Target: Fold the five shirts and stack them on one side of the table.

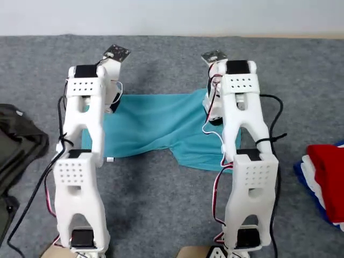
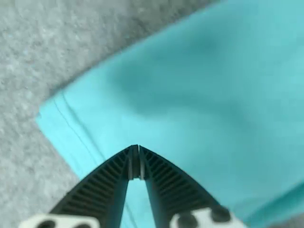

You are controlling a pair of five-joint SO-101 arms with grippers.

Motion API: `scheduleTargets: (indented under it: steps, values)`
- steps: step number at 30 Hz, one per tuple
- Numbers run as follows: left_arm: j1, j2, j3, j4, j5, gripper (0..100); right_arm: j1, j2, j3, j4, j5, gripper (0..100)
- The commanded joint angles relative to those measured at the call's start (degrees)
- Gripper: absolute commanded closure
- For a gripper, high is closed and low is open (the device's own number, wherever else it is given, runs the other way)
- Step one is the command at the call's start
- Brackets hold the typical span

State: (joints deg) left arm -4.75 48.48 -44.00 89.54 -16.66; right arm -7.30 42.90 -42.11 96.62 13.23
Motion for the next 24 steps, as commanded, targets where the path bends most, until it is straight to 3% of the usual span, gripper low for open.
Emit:
scheduleTargets:
  steps: [1, 12, 19, 24]
  values:
    - [-1.6, 4.7, -10.1, 0.5, 0.5, 100, -0.3, 1.5, -0.5, -2.3, 0.6, 98.8]
    - [-4.6, 19.6, -28.2, 4.7, 0.2, 100, 3.0, 7.5, -0.6, -4.4, 0.6, 98.8]
    - [-4.7, 21.0, -30.1, 5.2, 0.2, 100, 7.8, 7.3, -0.6, -3.0, 0.7, 98.8]
    - [-5.1, 20.9, -30.9, 6.3, 0.6, 100, 7.0, 6.2, -2.1, 1.5, 3.9, 98.8]
